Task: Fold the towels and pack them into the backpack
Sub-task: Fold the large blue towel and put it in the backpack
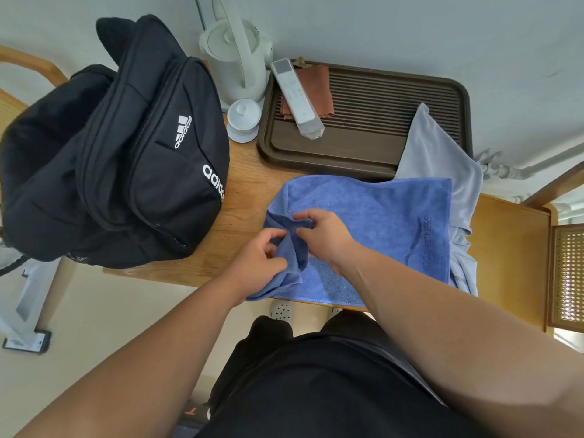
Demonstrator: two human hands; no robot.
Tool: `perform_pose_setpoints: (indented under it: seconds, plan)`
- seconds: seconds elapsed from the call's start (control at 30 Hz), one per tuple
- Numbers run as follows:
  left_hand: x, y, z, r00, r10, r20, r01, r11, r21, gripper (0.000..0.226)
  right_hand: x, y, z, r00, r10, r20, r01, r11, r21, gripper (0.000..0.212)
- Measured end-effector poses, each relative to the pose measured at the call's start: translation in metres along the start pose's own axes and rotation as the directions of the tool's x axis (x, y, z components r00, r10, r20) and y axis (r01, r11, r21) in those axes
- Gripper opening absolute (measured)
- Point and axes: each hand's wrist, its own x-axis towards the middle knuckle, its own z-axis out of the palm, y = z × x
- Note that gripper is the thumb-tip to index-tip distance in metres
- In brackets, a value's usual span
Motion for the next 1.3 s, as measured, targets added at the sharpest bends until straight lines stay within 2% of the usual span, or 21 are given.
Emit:
perform_pose_setpoints:
  seconds: [0.1,0.17,0.27,0.37,0.43,0.53,0.67,0.77,0.83,0.93,1.03,1.1,1.3]
  plan:
    - [0.0,-0.01,0.0,1.0,-0.005,0.01,0.003,0.984,0.178,0.045,0.001,-0.003,-0.006,0.996,0.088,-0.031,-0.078,0.965,0.25,0.024]
    - [-0.001,-0.015,-0.004,1.0,-0.008,0.025,0.0,0.944,0.329,0.04,0.005,-0.005,-0.011,0.993,0.109,-0.052,-0.088,0.947,0.309,0.024]
    - [-0.004,-0.022,-0.01,0.997,-0.044,0.056,0.014,0.887,0.462,0.02,0.009,-0.012,-0.018,0.987,0.135,-0.092,-0.09,0.919,0.384,0.024]
    - [-0.006,-0.028,-0.015,0.994,-0.103,0.034,0.076,0.888,0.454,0.01,0.013,-0.028,-0.023,0.987,0.134,-0.088,-0.082,0.895,0.439,0.028]
    - [-0.011,-0.025,-0.016,0.994,-0.113,0.007,0.105,0.942,0.319,0.005,0.016,-0.044,-0.022,0.992,0.107,-0.066,-0.065,0.884,0.462,0.029]
    - [-0.019,-0.02,-0.018,0.989,-0.097,-0.111,0.113,0.983,0.142,0.014,0.024,-0.07,-0.017,0.998,0.054,-0.044,-0.031,0.912,0.41,0.034]
    - [-0.029,-0.013,-0.026,0.91,0.003,-0.415,0.059,0.989,0.137,0.005,0.037,-0.103,-0.011,0.997,-0.073,0.01,0.068,0.966,0.251,0.032]
    - [-0.04,0.001,-0.034,0.848,0.053,-0.528,0.037,0.987,0.158,0.032,0.044,-0.126,-0.008,0.982,-0.161,0.095,0.144,0.975,0.17,0.029]
    - [-0.043,0.007,-0.041,0.838,0.086,-0.538,0.086,0.954,0.286,0.048,0.048,-0.139,-0.005,0.97,-0.198,0.144,0.175,0.972,0.155,0.027]
    - [-0.043,0.006,-0.047,0.846,0.152,-0.512,0.184,0.817,0.547,0.04,0.051,-0.154,-0.002,0.953,-0.236,0.19,0.215,0.969,0.124,0.025]
    - [-0.041,0.003,-0.046,0.856,0.171,-0.488,0.271,0.655,0.705,0.035,0.054,-0.159,-0.001,0.941,-0.26,0.215,0.26,0.965,0.03,0.018]
    - [-0.039,0.002,-0.042,0.868,0.167,-0.468,0.292,0.591,0.752,0.031,0.057,-0.155,-0.002,0.951,-0.25,0.183,0.261,0.965,-0.037,0.017]
    - [-0.036,0.003,-0.033,0.893,0.083,-0.443,0.321,0.572,0.755,0.013,0.062,-0.117,-0.02,0.982,-0.166,0.092,0.175,0.978,-0.109,0.015]
